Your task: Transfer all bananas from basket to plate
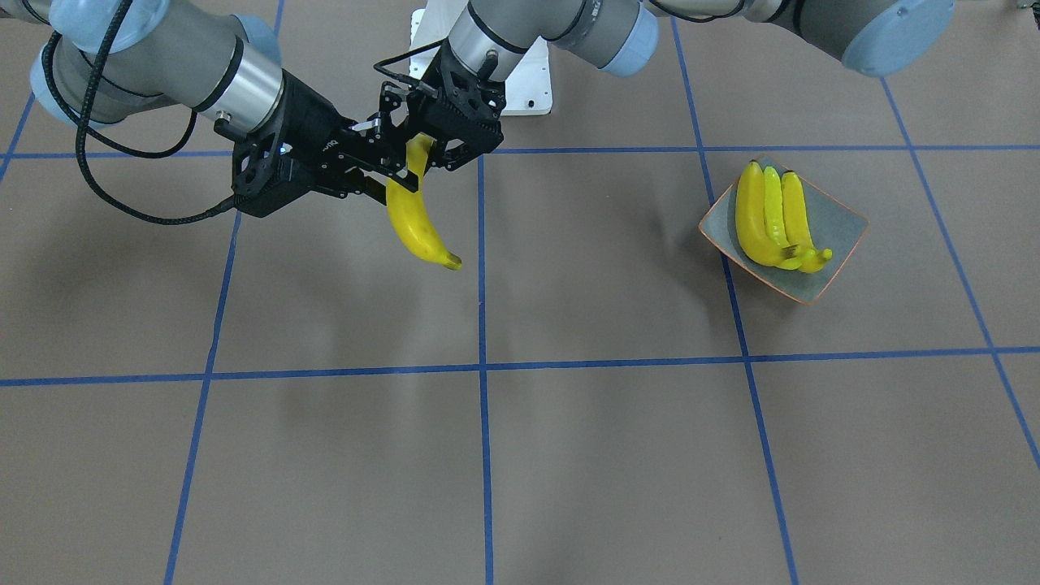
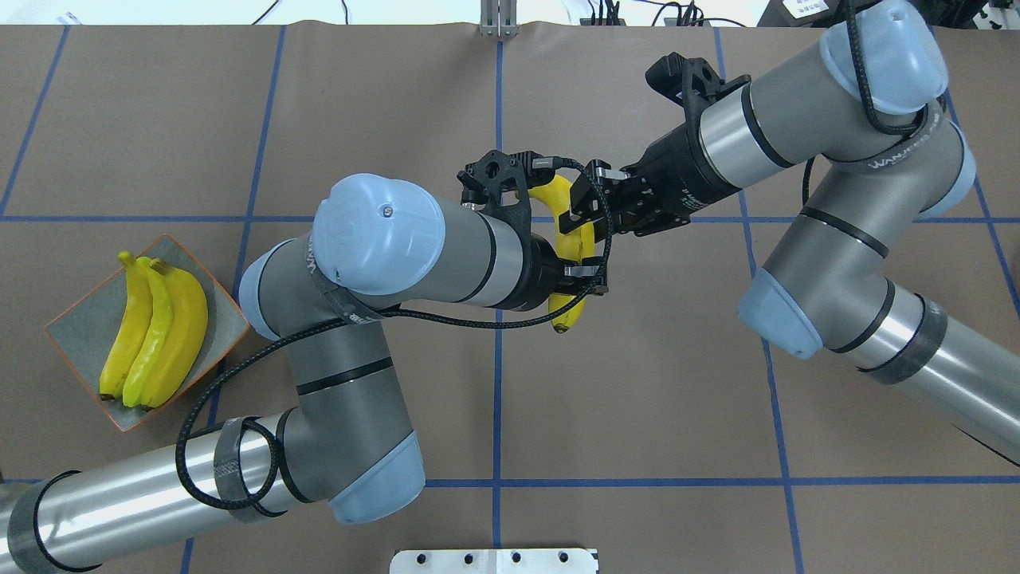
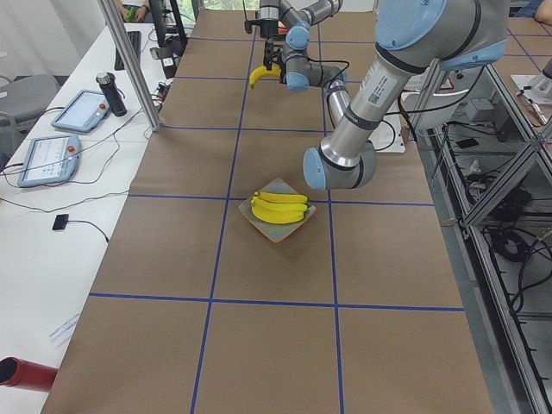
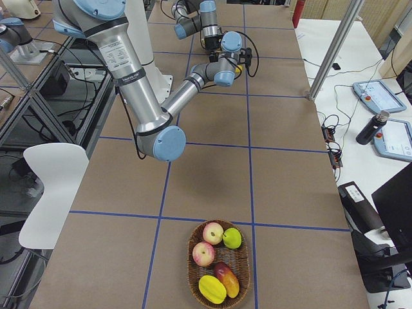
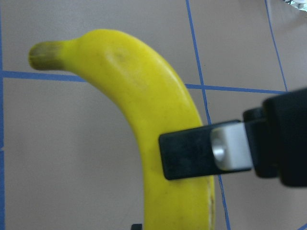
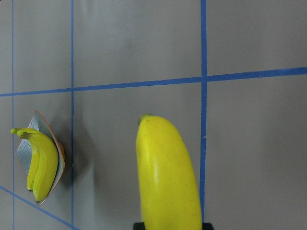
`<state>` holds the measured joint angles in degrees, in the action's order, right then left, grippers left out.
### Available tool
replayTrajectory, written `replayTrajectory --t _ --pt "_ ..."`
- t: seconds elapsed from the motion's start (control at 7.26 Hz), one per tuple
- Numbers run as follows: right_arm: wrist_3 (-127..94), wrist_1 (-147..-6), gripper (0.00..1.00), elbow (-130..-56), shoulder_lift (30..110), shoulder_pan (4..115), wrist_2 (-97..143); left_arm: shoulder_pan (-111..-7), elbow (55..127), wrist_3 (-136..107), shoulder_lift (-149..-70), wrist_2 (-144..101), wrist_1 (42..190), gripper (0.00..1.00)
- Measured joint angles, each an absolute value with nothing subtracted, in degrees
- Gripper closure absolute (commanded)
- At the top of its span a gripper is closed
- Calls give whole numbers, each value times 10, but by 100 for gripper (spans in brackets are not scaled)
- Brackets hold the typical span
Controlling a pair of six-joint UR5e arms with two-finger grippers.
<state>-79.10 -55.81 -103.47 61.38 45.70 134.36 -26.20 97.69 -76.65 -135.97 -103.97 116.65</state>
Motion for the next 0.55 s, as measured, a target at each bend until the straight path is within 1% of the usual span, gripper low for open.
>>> replayTrajectory --t 0.28,0.55 --pt "-786 -558 0 -1051 623 460 1333 -263 977 -766 -1357 -1040 1165 100" --pt "-785 -558 0 -1077 654 479 1328 -267 985 -760 -1338 -1042 1155 100"
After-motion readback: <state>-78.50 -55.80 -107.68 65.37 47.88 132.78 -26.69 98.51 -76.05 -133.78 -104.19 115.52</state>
